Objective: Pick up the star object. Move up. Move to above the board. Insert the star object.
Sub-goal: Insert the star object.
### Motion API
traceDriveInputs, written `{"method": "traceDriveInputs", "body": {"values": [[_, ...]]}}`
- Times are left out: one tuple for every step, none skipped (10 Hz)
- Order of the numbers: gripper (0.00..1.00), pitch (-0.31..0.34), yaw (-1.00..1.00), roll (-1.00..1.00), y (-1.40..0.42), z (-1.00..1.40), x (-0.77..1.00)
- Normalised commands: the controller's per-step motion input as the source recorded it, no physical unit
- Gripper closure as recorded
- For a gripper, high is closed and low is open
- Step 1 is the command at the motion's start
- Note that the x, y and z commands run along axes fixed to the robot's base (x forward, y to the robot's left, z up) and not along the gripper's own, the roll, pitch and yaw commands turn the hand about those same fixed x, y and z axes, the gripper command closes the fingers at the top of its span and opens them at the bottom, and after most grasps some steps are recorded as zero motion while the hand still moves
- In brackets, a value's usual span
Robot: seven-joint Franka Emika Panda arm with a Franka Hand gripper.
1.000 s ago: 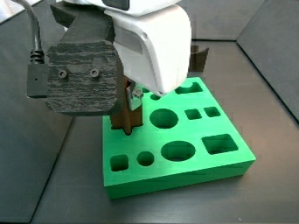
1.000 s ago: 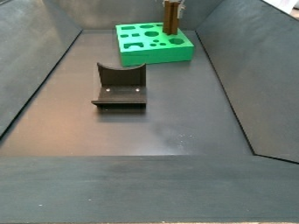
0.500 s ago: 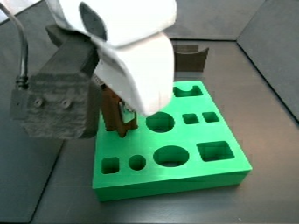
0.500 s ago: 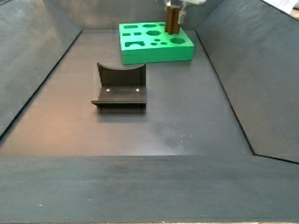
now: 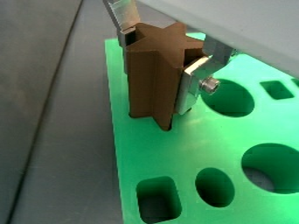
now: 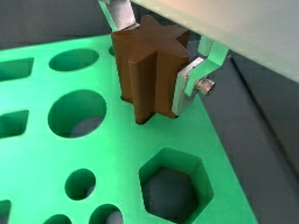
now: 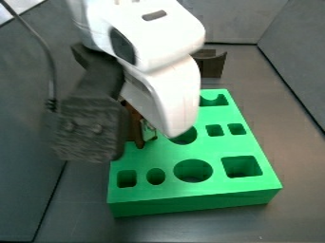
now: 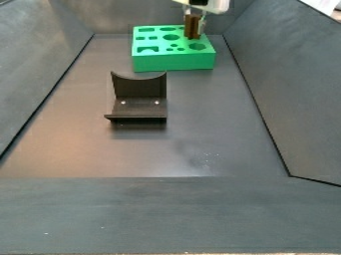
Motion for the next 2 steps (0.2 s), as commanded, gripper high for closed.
{"method": "traceDriveInputs", "body": {"values": [[1.00,-0.094,0.00,-0.02,0.00,-0.27,-0.01],[1.00,0.000,0.00,0.00,0.00,0.00,0.00]]}}
